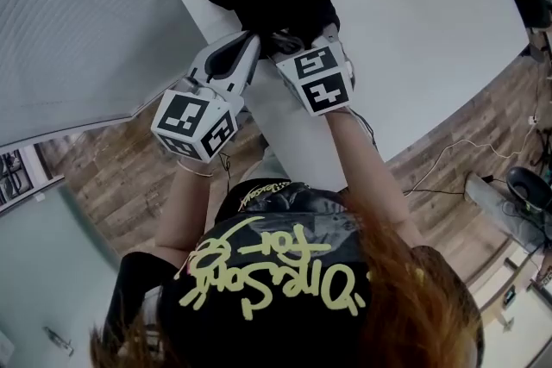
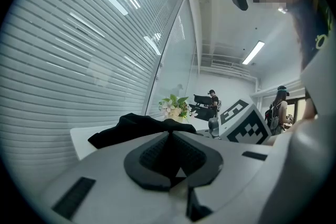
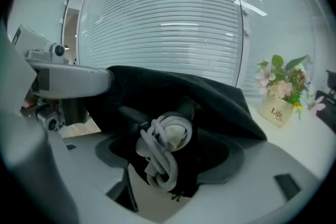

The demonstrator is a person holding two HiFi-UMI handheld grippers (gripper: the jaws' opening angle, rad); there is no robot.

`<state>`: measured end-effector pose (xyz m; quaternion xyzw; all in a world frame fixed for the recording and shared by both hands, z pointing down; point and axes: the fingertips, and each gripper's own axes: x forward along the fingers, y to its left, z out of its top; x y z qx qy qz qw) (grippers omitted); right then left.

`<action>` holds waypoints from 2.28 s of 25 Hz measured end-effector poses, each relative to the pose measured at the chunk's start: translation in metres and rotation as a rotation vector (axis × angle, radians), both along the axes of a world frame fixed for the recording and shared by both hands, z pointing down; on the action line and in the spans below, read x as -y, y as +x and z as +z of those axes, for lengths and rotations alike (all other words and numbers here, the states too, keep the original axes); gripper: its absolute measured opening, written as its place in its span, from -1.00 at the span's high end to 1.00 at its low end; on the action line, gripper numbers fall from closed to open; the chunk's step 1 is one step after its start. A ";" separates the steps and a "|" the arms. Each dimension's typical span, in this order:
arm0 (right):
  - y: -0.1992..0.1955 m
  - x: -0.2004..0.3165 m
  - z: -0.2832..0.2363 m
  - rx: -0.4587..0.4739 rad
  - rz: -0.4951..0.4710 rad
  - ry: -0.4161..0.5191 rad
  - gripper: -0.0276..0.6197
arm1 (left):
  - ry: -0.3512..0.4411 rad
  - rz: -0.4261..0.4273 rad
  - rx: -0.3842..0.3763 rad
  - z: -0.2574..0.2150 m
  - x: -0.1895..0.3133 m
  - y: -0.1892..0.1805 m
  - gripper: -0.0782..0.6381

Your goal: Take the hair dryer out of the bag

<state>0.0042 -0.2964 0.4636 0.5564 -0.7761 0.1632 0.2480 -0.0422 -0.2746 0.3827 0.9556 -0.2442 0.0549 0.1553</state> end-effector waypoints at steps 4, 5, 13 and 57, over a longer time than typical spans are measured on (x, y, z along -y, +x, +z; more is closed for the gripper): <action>0.010 -0.004 0.005 0.040 0.050 -0.037 -0.13 | -0.007 0.033 0.003 0.003 -0.009 0.004 0.75; 0.009 -0.002 0.006 0.042 0.063 -0.042 -0.13 | -0.002 0.043 0.010 0.004 -0.012 0.006 0.75; -0.009 0.008 0.007 -0.161 -0.051 0.068 -0.13 | -0.012 0.054 0.032 0.012 -0.016 0.009 0.76; 0.028 -0.035 -0.050 0.003 0.021 0.196 0.14 | 0.042 0.005 0.182 0.036 0.005 0.012 0.75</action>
